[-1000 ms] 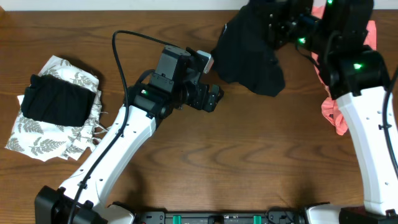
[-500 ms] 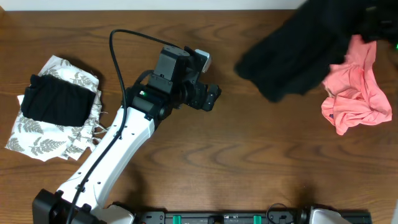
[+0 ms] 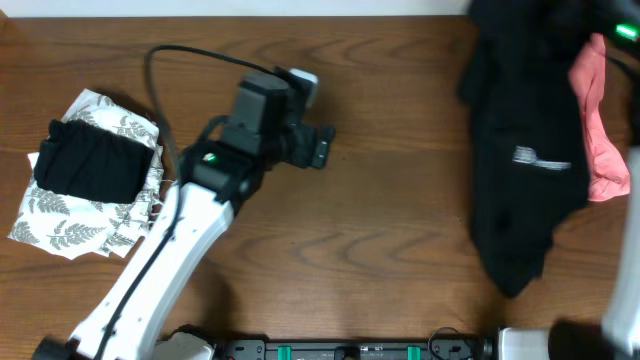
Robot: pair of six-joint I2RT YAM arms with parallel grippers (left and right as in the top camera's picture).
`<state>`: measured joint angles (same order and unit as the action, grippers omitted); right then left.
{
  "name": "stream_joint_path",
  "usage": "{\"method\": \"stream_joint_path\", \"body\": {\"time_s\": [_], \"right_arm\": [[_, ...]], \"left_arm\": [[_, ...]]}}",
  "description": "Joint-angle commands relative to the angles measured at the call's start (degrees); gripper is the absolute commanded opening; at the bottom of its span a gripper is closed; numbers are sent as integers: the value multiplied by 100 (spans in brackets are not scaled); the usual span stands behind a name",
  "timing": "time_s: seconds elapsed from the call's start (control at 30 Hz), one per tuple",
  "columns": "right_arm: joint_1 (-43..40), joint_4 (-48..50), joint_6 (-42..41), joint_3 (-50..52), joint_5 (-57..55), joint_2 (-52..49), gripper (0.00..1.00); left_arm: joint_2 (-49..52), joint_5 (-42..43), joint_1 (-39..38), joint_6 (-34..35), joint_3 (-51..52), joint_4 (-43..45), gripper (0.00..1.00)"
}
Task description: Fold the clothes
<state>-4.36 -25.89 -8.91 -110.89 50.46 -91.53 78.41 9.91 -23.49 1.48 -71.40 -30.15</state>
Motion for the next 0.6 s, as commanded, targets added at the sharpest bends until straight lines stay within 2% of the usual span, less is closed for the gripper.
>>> {"method": "stream_joint_path", "body": {"time_s": [0.0,0.23,0.33,0.47,0.57], "right_arm": [[612,-2,-181,-4,553,-442,1],[1869,-306,20,-4,546,-1292,1],[2371,-647,393,-4,433,-1517,1],[2992,-1362,859,-4,-828,-1652,2],[3327,-1757,1193,-2,-1716,-1692,16]], "left_arm": [[-424,-208,229,28,-107,-101,93],[-772,-208,533,24,-107,-391,93],[-769,-210,581,22,-107,-435,94],[-772,-382,608,2,-107,-507,93],[-772,-728,605,2,-107,-632,93]]}}
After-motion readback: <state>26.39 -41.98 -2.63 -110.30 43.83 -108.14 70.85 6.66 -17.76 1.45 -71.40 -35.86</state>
